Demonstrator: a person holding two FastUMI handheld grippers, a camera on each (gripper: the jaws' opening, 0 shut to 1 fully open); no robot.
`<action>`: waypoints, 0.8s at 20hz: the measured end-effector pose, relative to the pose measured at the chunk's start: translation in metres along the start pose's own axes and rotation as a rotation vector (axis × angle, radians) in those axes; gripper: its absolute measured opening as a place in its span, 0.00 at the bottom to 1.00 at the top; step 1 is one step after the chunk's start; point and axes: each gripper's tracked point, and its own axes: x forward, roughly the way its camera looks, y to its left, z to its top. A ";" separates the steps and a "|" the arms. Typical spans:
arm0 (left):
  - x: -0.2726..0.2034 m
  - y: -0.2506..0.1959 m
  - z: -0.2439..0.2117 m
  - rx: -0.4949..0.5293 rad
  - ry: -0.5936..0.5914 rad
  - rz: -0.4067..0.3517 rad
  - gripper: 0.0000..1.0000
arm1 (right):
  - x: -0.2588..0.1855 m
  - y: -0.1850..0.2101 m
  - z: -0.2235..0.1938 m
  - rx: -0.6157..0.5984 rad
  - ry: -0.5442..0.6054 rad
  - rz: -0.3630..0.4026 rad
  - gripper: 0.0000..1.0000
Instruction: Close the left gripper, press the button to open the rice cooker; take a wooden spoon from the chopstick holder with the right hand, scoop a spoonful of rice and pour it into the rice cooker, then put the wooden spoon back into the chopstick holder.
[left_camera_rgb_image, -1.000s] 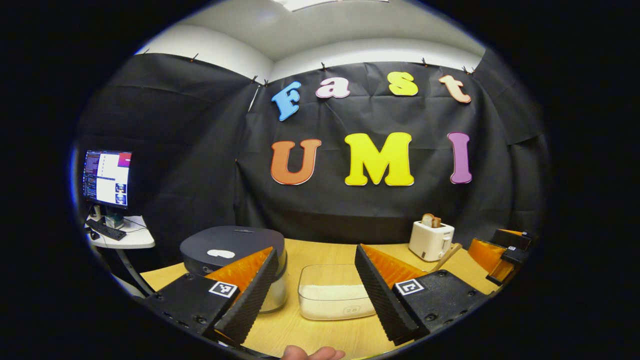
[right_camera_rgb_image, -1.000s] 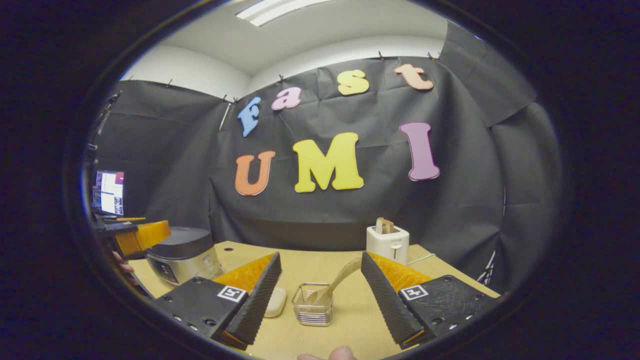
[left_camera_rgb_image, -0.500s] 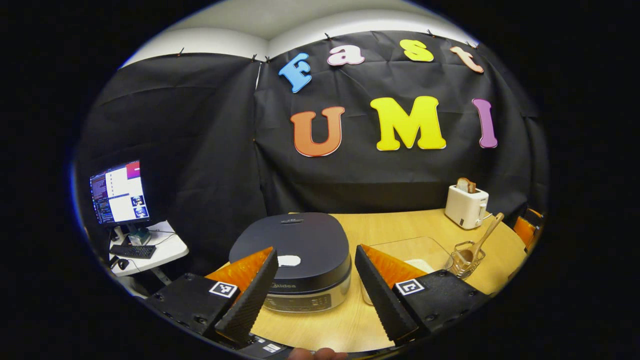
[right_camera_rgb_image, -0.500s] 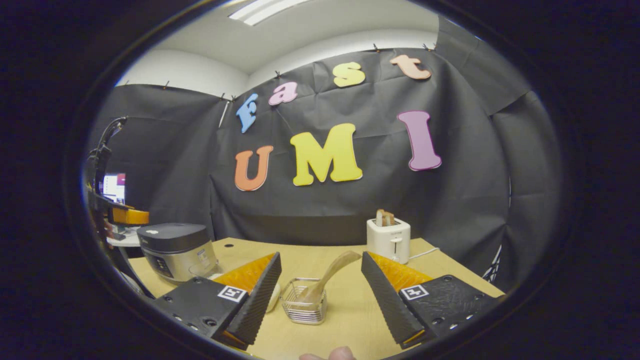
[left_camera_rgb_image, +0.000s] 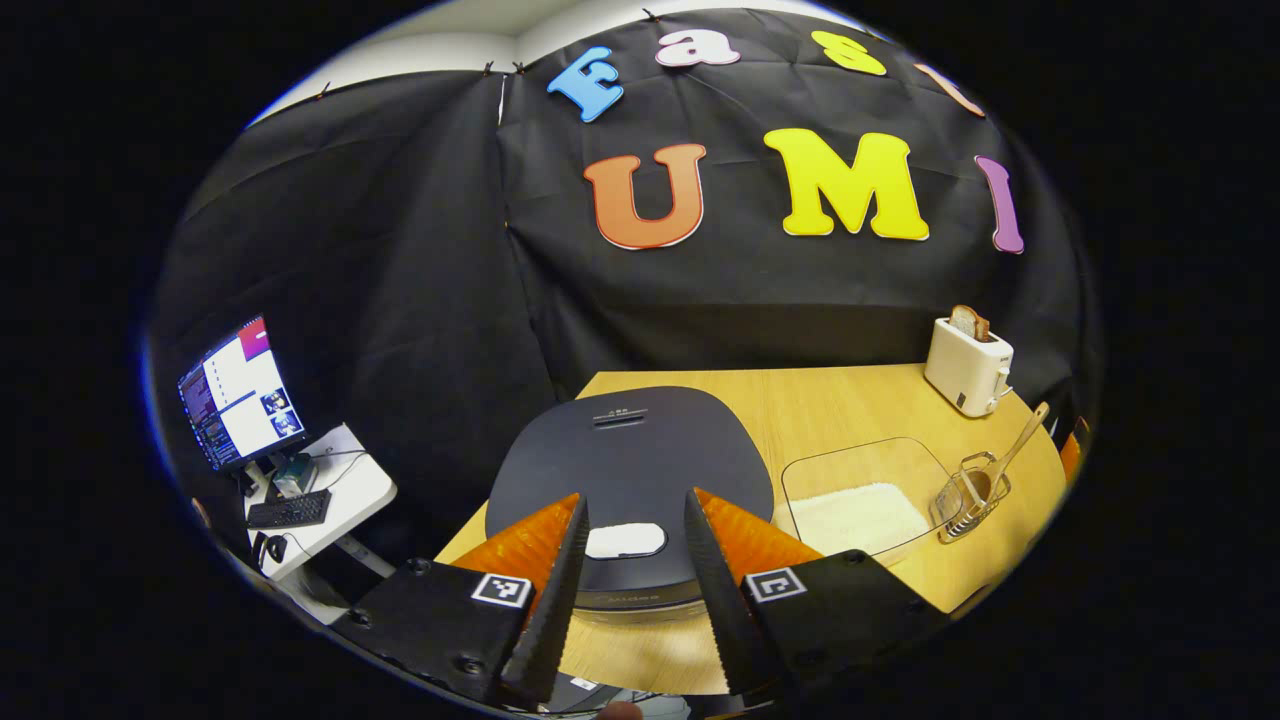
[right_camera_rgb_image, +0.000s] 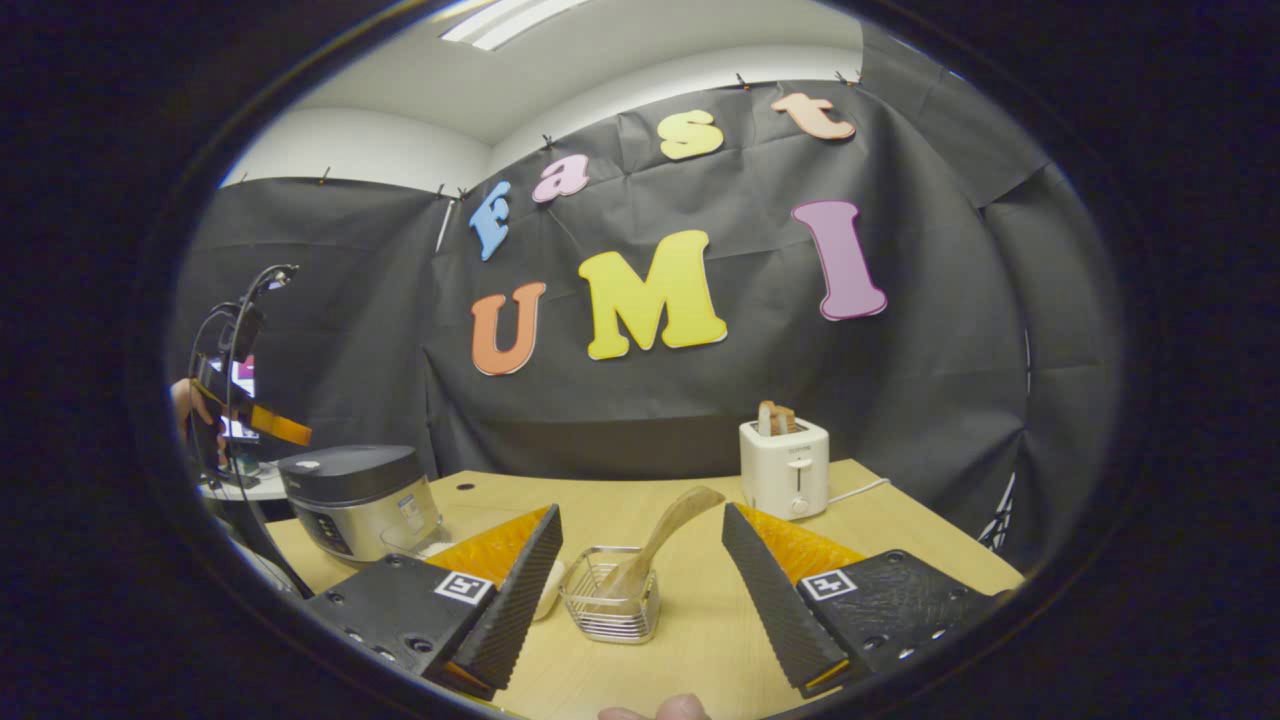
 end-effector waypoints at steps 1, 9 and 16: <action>0.003 0.002 0.001 -0.010 0.018 0.000 0.53 | -0.001 -0.002 0.001 -0.005 -0.003 0.000 0.96; 0.023 -0.001 -0.023 -0.125 0.219 -0.063 0.03 | -0.001 -0.015 0.003 0.038 -0.022 -0.012 0.96; 0.013 0.003 -0.032 -0.054 0.285 -0.006 0.03 | 0.007 -0.011 -0.011 0.077 0.009 0.011 0.96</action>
